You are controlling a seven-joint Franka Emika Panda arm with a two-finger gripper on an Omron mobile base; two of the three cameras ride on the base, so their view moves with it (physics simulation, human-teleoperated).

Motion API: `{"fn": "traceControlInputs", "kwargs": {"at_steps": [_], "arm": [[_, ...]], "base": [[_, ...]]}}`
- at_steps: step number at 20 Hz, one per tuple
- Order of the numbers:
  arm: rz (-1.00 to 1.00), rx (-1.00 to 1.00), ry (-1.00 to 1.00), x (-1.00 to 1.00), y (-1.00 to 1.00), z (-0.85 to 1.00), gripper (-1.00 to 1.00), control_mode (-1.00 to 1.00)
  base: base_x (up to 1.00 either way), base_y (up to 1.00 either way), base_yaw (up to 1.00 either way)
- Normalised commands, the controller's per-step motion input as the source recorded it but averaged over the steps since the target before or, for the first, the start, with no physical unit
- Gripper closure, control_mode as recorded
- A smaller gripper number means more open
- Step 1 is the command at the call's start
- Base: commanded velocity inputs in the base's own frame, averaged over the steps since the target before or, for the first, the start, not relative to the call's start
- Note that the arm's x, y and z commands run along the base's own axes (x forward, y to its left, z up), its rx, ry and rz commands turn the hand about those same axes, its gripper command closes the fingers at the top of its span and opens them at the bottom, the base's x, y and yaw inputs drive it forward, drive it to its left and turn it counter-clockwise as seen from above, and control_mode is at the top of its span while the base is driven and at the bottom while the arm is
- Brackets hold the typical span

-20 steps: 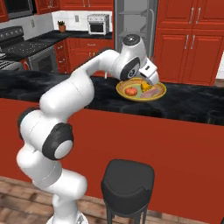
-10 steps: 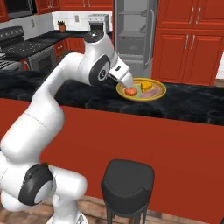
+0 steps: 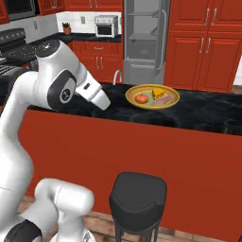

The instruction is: Take the cheese, steak, and squash from the fridge and place them on the plate on the dining counter to create an appetizer plate.

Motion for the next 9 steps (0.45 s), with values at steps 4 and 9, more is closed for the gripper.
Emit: {"fn": "traceControlInputs", "kwargs": {"at_steps": [4, 9], "arm": [[0.00, -0.08, -0.03, -1.00, 0.71, 0.00, -1.00, -1.00], [0.00, -0.08, -0.07, -0.89, 0.47, 0.00, -1.00, -1.00]], "base": [[0.00, 0.00, 0.00], [0.00, 0.00, 0.00]]}}
